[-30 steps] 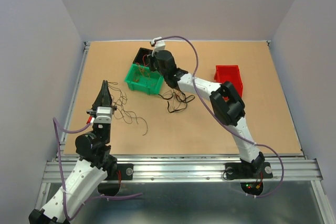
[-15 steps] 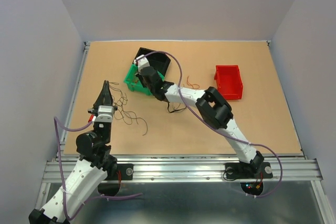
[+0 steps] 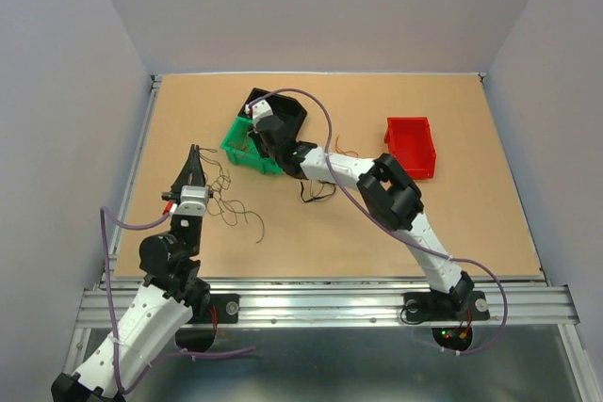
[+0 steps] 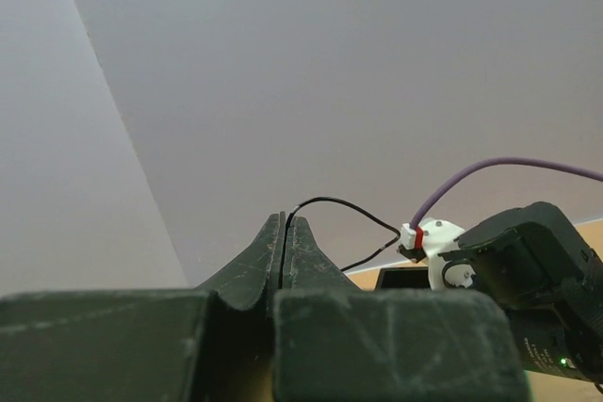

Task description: Untangle the cables

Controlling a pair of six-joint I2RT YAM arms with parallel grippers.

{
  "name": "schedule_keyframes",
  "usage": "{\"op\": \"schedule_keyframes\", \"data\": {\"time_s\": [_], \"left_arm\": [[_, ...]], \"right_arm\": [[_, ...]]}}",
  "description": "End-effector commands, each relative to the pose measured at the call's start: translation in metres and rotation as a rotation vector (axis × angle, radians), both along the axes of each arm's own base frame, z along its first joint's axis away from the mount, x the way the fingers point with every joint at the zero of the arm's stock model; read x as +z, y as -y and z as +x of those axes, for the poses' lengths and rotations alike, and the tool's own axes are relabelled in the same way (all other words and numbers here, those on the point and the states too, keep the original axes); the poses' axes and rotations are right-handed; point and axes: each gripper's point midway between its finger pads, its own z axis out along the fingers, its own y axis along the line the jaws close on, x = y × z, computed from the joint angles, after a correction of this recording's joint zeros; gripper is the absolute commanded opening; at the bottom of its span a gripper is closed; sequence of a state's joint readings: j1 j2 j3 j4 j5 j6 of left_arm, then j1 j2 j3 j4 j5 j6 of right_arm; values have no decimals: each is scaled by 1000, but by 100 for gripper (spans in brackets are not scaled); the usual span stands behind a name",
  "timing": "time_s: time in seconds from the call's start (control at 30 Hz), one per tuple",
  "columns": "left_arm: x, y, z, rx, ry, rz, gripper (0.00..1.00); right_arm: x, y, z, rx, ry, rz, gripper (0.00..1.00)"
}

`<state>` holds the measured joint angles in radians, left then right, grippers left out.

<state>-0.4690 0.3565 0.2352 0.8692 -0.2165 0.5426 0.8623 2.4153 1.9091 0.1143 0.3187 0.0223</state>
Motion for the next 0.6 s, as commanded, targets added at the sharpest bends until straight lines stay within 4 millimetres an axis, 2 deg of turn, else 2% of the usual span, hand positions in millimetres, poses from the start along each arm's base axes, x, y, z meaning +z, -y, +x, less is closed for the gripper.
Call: {"op": "schedule_keyframes", "data": {"time_s": [0.0,0.03,0.07,0.1,0.13,0.2,0.23,0.27,0.33,0.37,0.4,0.43,0.47,0.53,0.57], "left_arm": [[21,-2,-6,-8,54,-27,0],[21,-2,-5,-6,51,-27,0],[21,-2,-5,-8,48,-28,0],[20,-1,-4,-11,43,-24,0],[21,0,-4,-15,44,-24,0],[20,1,-3,-17,39,-22,0],[20,2,-3,-24,38,-21,0],[19,3,-3,-26,36,-18,0],[17,5,-1,-32,30,-12,0],[17,5,0,-31,26,-8,0],[17,6,1,-31,24,-10,0],[16,5,2,-22,17,-11,0],[15,5,3,-20,13,-8,0],[15,4,4,-19,15,-10,0],[15,5,4,-22,13,-11,0]], "right_arm": [[56,17,-5,-58,27,46,37],[66,19,-6,-68,36,57,45],[65,24,-7,-78,34,49,59],[66,27,-8,-85,31,45,62],[77,30,-10,-91,38,58,63],[79,39,-15,-103,31,44,64],[97,43,-19,-105,45,65,64],[94,49,-25,-103,35,54,64],[102,56,-31,-100,36,60,64],[117,60,-37,-89,43,83,64],[109,65,-43,-82,25,71,64],[109,68,-48,-77,16,72,64],[120,71,-54,-65,16,99,64],[114,75,-64,-60,-34,143,64],[116,68,-72,-11,-60,172,64]]}}
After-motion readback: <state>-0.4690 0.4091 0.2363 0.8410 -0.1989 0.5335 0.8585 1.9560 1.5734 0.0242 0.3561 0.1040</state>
